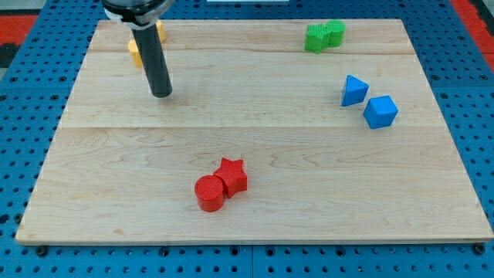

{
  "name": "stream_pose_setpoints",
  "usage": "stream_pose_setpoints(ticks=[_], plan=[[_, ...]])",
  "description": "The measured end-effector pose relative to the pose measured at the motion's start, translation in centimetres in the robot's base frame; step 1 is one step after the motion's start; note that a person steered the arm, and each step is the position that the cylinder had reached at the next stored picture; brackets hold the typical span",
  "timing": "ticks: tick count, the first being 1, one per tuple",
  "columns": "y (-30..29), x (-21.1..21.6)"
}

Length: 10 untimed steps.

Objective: Place blue blocks in a diagonal line

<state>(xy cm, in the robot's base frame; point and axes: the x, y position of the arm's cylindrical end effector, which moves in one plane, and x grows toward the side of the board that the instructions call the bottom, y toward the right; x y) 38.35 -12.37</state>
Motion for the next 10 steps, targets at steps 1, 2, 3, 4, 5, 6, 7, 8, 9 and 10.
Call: stream_pose_setpoints(ticks=[1,2,3,4,5,6,7,8,9,10], plan=[[6.3,3.0],[14.1,9.0],[26.6,9.1],[34.6,8.7],[29.0,-0.4],[26.4,-1.9],[33.4,-1.0],[36.4,-2.9],[33.2,-6.6],[26.5,-8.3]])
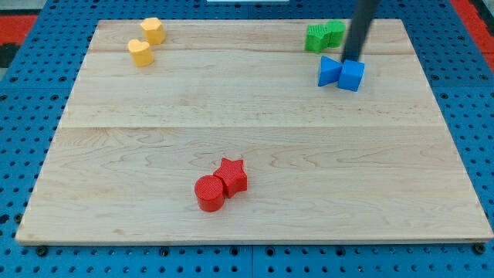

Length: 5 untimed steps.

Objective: Place blue blocks in a diagonal line

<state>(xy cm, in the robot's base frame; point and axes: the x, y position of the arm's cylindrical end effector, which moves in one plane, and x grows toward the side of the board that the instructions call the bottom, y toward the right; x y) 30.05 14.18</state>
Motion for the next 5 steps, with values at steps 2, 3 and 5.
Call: stream_pose_setpoints(ticks=[2,3,5], plan=[[7.3,4.7],[8.3,6.3],[-2.9,2.4]])
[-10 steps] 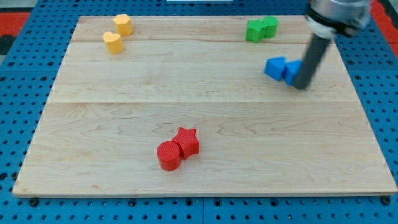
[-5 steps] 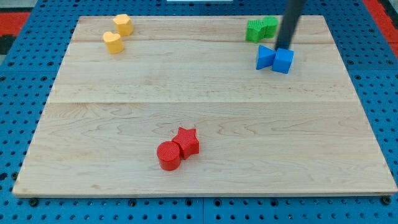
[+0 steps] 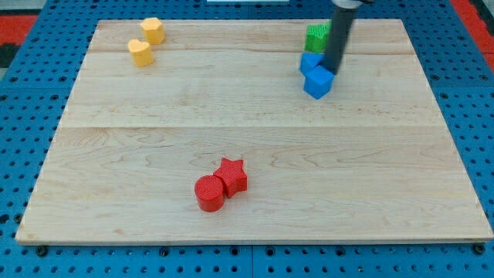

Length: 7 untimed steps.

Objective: Place blue blocks in a diagonal line

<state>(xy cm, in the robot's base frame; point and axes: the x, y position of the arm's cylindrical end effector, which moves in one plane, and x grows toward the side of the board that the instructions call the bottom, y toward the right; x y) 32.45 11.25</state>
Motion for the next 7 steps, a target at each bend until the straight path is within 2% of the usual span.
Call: stream_pose_setpoints(ticks=[2,3,4,5,6,7], plan=[[-8.1,-1.4],[-1.6,-1.2],[-3.9,-5.6],[-14.1,-8.1],[-17.2,-8.7],[-13.3,-9.8]])
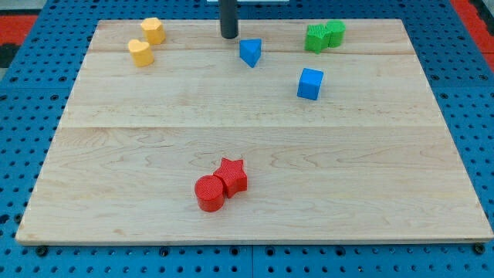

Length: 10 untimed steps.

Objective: Place blue blocks in a diagonal line

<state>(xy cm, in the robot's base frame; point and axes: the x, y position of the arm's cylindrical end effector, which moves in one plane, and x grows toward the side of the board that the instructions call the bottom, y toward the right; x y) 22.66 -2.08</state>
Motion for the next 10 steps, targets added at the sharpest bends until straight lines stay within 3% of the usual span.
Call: stream_pose_setpoints(ticks=[1,3,4,5,6,7,8,9,10], plan=[[4.6,4.3],[8.3,9.0],[3.7,9.4],[-5.4,5.5],[-11.1,4.2],[-8.1,4.8],[-6.7,10.3],[-12.6,9.7],[-14.8,5.1]])
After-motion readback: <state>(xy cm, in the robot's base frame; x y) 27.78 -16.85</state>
